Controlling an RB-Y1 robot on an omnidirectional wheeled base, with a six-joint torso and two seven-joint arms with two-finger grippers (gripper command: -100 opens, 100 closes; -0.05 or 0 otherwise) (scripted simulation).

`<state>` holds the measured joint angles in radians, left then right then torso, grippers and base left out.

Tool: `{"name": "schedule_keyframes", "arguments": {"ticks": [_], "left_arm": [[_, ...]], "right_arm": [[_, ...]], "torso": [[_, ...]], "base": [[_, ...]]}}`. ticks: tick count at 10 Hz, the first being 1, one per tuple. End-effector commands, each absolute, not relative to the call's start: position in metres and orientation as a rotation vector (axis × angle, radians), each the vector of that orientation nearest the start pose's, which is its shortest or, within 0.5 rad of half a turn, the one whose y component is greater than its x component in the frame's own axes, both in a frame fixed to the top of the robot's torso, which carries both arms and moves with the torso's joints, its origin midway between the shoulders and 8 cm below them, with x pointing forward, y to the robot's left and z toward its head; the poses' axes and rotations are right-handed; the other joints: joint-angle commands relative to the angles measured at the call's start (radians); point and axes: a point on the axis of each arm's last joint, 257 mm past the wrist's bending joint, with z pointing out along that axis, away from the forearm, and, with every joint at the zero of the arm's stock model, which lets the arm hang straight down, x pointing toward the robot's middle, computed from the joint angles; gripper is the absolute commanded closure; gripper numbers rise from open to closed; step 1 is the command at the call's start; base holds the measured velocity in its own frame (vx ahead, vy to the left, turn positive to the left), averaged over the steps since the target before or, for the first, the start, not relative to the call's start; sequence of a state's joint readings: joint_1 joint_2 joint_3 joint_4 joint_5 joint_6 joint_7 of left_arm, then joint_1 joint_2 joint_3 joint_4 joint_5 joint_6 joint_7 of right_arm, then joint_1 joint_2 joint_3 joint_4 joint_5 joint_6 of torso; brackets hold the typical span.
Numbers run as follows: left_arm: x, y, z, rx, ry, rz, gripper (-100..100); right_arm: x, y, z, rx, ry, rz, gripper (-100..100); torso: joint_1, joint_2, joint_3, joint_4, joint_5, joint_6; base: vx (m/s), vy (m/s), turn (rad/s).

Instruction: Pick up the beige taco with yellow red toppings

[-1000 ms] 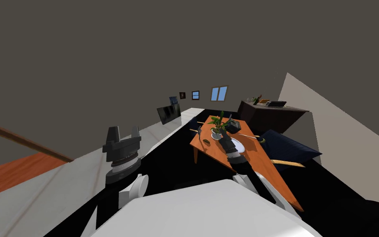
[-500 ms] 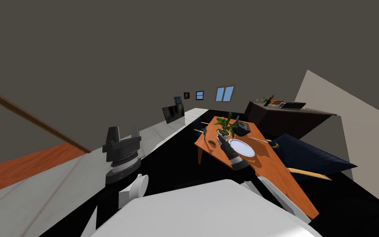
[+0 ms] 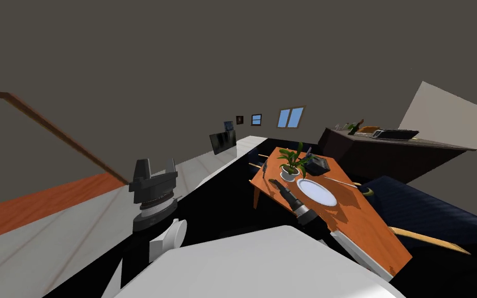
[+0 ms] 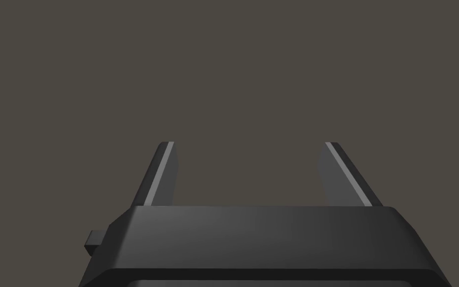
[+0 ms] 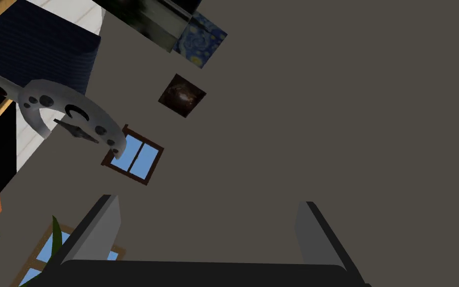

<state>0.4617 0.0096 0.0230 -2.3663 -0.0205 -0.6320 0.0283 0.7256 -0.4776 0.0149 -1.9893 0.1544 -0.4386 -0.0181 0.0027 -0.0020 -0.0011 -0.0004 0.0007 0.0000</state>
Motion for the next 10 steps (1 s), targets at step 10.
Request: {"name": "schedule_keyframes", "arguments": {"ticks": [10], "left_arm": [[0.299,0.267,0.094,-0.436,0.451,-1.359,0]], "right_arm": [[0.251,-0.374,-0.351,0.493,1.937,0.616,-100]], "torso": [[-0.002,0.000,0.000,0.000,0.000,0.000]], "base": [[0.070,0.033,0.145]]}}
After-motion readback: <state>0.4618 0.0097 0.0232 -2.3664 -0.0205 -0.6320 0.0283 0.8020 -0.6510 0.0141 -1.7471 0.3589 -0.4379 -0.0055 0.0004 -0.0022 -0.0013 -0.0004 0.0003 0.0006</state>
